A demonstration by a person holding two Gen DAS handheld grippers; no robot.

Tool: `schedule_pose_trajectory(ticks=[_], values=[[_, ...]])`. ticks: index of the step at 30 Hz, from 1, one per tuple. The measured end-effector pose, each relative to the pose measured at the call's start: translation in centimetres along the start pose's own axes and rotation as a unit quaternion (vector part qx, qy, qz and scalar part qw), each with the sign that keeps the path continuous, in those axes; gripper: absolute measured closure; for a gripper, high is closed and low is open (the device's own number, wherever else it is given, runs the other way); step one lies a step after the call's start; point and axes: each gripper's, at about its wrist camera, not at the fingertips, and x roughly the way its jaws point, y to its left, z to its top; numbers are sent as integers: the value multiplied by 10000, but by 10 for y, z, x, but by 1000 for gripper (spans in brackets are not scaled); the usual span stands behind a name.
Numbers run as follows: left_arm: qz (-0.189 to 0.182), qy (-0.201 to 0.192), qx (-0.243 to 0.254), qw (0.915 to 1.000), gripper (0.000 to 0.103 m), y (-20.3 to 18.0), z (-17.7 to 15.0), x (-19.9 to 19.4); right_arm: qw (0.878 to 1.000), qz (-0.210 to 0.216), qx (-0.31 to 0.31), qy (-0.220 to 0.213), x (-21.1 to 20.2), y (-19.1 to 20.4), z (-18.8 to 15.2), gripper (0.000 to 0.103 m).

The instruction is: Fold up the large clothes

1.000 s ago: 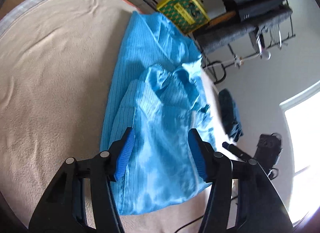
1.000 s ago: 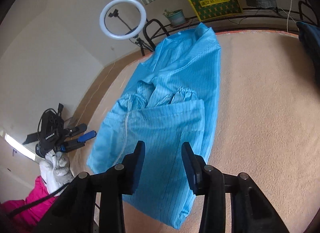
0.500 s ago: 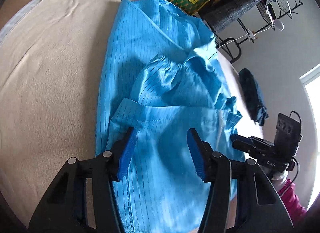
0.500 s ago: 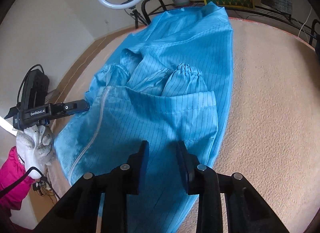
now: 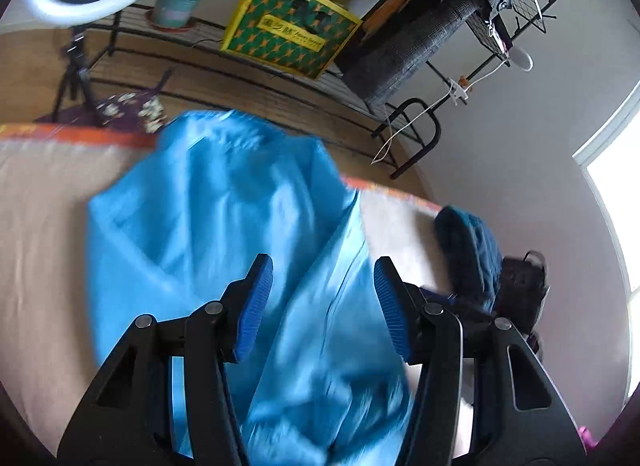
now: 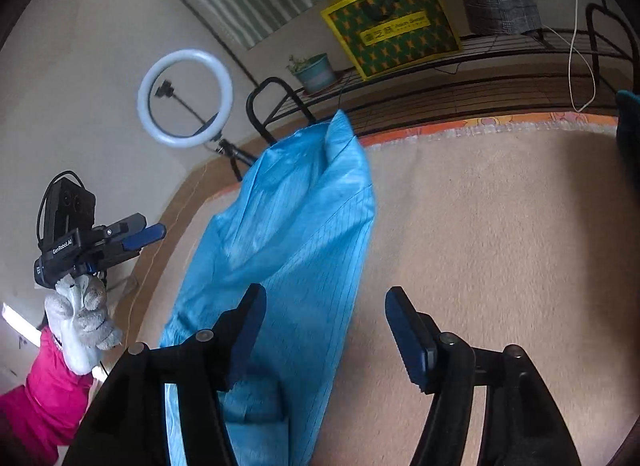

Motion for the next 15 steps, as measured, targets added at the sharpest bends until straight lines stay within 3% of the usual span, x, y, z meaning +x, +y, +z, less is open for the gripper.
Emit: schedule_pose_trajectory(ticks=[5, 9, 11, 14, 15], values=[[-395, 116, -115, 9991, 52, -15, 47, 64, 9997, 88, 218, -16, 50, -10, 24, 37], [-426, 376, -42, 9984, 73, -21, 62, 106, 9987, 334, 377, -34, 74, -19, 41, 38], [-560, 489, -71, 9972, 76, -20, 61, 116, 9983, 408, 425, 39, 85, -23, 47, 40], [-706, 671, -176, 9951, 84, -16, 60, 131, 9971, 610, 426, 124, 94, -21, 54, 58], [-701, 723, -177, 9948, 86, -16, 59, 134, 9971, 634, 377, 181, 96, -19, 55, 72]])
